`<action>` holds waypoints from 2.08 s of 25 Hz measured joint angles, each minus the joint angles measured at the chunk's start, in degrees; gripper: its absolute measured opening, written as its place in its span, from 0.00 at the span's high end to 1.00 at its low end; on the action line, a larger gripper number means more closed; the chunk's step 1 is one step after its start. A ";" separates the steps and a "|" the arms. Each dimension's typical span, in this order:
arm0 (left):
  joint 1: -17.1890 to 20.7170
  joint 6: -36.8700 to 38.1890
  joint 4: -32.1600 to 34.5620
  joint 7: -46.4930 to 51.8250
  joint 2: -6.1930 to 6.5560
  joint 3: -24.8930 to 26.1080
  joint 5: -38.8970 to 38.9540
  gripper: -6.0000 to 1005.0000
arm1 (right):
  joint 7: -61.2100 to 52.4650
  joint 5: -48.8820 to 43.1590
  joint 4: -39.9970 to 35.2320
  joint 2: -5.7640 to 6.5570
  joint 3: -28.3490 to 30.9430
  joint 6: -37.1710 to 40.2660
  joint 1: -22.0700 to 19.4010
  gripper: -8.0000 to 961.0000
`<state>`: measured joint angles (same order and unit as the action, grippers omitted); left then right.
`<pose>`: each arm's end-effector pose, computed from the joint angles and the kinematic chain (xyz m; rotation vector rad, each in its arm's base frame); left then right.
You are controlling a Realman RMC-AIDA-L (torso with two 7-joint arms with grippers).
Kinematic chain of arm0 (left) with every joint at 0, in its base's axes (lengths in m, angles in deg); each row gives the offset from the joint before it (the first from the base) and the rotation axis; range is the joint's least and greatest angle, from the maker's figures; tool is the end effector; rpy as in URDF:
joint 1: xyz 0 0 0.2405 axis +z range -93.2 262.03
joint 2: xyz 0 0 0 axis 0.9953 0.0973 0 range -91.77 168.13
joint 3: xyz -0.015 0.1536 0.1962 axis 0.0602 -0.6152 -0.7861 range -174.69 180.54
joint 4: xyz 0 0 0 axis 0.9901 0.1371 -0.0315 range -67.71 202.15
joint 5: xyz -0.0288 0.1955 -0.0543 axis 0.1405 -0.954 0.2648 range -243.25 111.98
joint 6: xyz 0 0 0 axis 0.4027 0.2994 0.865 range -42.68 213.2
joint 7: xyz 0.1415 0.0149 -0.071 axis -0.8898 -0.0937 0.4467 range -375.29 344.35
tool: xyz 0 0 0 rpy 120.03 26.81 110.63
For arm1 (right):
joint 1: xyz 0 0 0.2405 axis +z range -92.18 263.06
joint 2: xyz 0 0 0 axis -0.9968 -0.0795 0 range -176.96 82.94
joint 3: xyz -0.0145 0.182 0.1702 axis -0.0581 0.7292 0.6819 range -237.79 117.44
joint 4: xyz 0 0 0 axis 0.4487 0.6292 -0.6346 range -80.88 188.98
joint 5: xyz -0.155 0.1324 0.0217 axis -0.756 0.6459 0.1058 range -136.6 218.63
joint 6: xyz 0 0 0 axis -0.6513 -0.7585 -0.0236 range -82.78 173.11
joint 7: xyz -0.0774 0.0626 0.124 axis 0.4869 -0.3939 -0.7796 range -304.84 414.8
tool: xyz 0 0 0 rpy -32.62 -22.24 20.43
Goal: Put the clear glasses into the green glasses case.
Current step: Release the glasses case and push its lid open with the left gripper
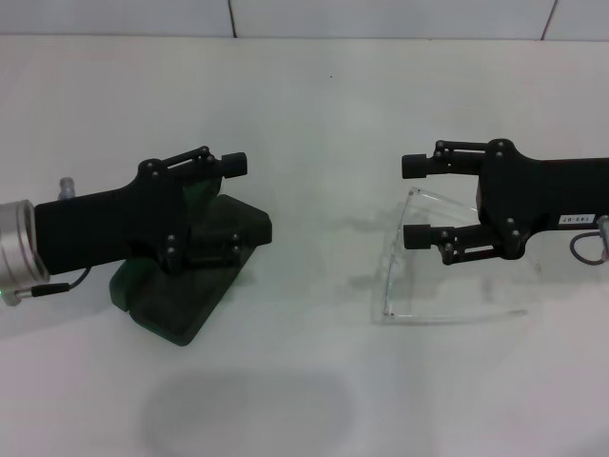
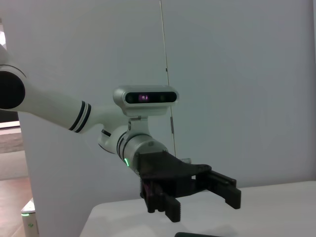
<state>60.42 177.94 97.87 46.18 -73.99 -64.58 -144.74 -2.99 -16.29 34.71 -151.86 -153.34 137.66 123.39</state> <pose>-0.2372 0.2988 -0.0007 -2.7181 -0.2697 -1.0037 0.1970 0.3299 -0.0009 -2.9007 0.1000 1.0109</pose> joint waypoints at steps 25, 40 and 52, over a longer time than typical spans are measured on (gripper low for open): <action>3.56 -12.18 21.68 31.71 -3.36 9.48 -22.04 0.20 | 0.14 -0.10 -1.50 -0.35 0.00 -3.40 -0.60 0.17; 3.96 -16.50 27.66 39.26 -7.33 11.25 -37.93 0.25 | 0.14 -0.17 -1.49 -0.51 0.00 -3.91 -0.34 0.17; 3.72 -16.53 28.07 39.22 -7.19 10.83 -39.89 0.31 | 0.31 -0.32 -1.49 -0.61 0.00 -4.04 -0.26 0.17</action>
<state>64.14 161.41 125.93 85.40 -81.18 -53.75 -184.63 -2.68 -16.61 33.22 -152.48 -153.34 133.63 123.13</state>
